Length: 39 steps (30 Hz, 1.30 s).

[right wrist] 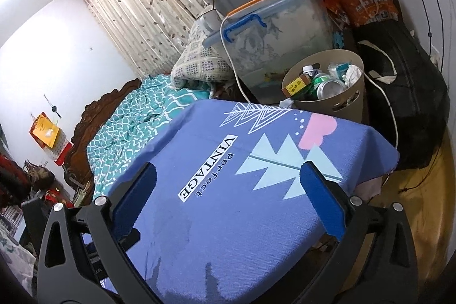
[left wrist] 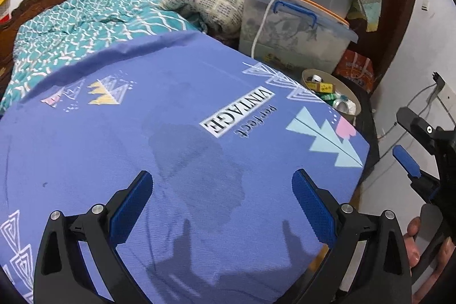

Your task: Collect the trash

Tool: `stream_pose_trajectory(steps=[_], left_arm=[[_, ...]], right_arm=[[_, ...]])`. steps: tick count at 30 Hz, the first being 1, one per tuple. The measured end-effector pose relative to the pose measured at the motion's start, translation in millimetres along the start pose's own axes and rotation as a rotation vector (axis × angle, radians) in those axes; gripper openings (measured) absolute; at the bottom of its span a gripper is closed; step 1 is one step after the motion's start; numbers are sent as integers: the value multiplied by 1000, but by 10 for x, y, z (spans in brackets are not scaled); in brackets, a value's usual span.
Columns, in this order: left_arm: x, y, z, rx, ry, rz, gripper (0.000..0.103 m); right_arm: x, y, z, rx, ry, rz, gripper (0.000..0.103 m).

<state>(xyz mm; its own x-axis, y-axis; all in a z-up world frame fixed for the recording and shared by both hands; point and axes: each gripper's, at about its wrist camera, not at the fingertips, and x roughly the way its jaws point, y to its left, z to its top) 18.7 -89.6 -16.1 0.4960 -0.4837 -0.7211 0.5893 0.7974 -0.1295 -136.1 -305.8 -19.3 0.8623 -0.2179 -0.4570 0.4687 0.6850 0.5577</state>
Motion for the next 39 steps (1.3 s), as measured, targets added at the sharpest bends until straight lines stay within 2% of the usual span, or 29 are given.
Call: stream_pose_trajectory(steps=[7,14,18,29,39], left_arm=[[-249,72,96,-12,-94,47,94],[-396,62,158,-23,-130,57,94],[-430,68,183,-24,-133,77,94],[-461,-6,196,30,-154,217,94],[-435,-130,131,93,-118,210,94]], right_arm=[[-35,-27,43,9,-8,1,100],[-73,-11,94,8,-15,18,100],[-160,7,139,2,-34,14,100],[-290,69,150,-27,-74,11,100],[-301,35,135,-17,-79,8,100]])
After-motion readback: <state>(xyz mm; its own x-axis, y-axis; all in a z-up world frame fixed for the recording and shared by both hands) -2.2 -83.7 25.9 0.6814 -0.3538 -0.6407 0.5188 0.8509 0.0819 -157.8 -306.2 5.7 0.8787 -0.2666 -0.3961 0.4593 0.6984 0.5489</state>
